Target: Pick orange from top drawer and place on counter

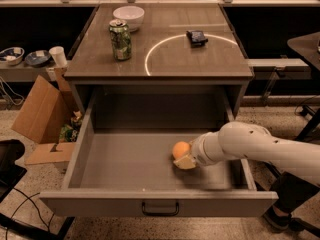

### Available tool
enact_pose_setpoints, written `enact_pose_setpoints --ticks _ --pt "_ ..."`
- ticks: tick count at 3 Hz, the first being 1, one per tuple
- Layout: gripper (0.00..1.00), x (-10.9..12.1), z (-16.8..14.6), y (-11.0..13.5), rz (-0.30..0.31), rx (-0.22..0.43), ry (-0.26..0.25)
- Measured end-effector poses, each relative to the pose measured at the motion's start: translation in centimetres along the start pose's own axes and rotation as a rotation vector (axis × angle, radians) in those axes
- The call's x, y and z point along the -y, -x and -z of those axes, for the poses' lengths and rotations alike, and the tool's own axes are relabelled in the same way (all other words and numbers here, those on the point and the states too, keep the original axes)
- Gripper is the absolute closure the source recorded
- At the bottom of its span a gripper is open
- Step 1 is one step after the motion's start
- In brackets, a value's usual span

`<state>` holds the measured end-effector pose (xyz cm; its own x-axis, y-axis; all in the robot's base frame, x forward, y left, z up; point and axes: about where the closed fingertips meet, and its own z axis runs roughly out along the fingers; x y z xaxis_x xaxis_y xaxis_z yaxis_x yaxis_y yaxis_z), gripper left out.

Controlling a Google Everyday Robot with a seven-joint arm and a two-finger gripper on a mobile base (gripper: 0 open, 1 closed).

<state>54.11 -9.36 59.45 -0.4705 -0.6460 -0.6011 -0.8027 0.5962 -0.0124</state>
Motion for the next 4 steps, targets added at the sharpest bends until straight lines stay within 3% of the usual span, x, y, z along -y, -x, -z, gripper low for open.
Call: enact_pose_setpoints --ticks 1,2,4 --pt "1.0 -0.4 1.4 2.5 0.058 0.003 -0.001" --pt "1.0 0.3 6.5 7.7 0.118 0.011 -0.03" --pt "1.0 2.3 16.1 18.2 0.163 0.054 -0.079"
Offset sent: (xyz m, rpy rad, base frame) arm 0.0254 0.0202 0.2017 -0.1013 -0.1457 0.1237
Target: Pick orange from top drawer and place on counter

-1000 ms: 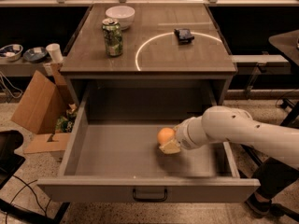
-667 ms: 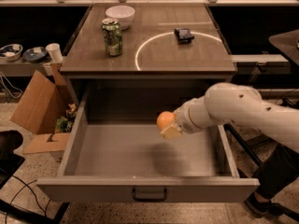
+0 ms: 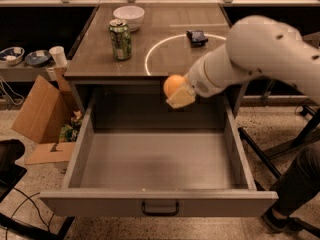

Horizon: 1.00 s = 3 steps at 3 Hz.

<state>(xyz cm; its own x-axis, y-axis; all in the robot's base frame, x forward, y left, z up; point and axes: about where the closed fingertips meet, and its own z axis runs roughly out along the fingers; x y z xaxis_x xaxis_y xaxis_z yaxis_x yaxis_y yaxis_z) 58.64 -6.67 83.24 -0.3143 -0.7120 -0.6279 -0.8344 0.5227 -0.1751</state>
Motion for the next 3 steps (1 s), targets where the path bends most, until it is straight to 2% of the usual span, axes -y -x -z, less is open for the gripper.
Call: enact_pose_setpoints --ticks 1,2,3 --pt "1.0 4.7 2.6 4.8 -0.039 0.049 -0.07" --pt "1.0 9.6 3.2 8.3 -0.087 0.118 -0.124" --pt "1.0 14.0 2.0 9.9 -0.144 0.169 -0.165"
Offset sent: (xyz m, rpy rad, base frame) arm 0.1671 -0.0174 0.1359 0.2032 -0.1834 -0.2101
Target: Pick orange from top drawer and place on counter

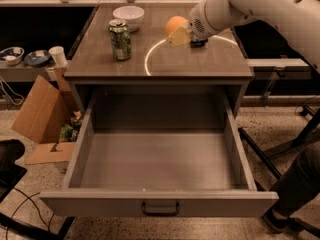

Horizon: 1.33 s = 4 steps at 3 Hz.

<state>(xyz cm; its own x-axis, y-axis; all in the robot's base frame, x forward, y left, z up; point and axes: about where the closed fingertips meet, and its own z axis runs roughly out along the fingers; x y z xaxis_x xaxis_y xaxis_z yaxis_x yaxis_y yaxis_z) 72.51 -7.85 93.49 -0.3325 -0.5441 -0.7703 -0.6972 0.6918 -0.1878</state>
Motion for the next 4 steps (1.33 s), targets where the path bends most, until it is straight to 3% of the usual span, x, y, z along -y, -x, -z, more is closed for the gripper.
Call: enact_pose_setpoints --ticks 1,2,4 --pt "1.0 3.2 -2.6 -1.1 -0.073 0.014 -0.041" --pt "1.0 5.0 -5.1 -3.9 -0.142 0.013 -0.051" --pt "0.97 5.4 -8.6 -8.7 -0.225 -0.008 -0.012"
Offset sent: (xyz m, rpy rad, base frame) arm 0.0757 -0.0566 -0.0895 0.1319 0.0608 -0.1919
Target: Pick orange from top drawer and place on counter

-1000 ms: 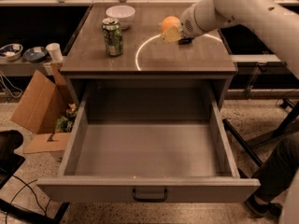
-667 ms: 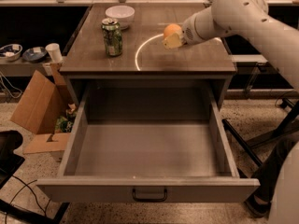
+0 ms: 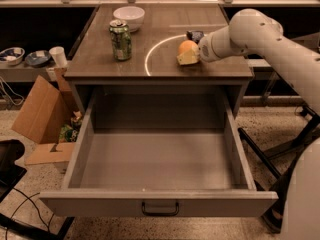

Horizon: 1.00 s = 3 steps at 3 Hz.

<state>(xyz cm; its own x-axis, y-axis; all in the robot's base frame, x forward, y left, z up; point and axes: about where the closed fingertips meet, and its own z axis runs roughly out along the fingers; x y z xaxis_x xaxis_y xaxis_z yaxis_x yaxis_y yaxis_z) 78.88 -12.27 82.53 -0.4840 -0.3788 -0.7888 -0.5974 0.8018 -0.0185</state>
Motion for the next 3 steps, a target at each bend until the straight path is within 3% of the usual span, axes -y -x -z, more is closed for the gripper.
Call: enact_pose_setpoints --ticks 2,3 --pt "0.52 0.0 0.18 0.23 0.0 0.0 0.0" --pt "0.2 0.0 0.17 0.23 0.0 0.0 0.0"
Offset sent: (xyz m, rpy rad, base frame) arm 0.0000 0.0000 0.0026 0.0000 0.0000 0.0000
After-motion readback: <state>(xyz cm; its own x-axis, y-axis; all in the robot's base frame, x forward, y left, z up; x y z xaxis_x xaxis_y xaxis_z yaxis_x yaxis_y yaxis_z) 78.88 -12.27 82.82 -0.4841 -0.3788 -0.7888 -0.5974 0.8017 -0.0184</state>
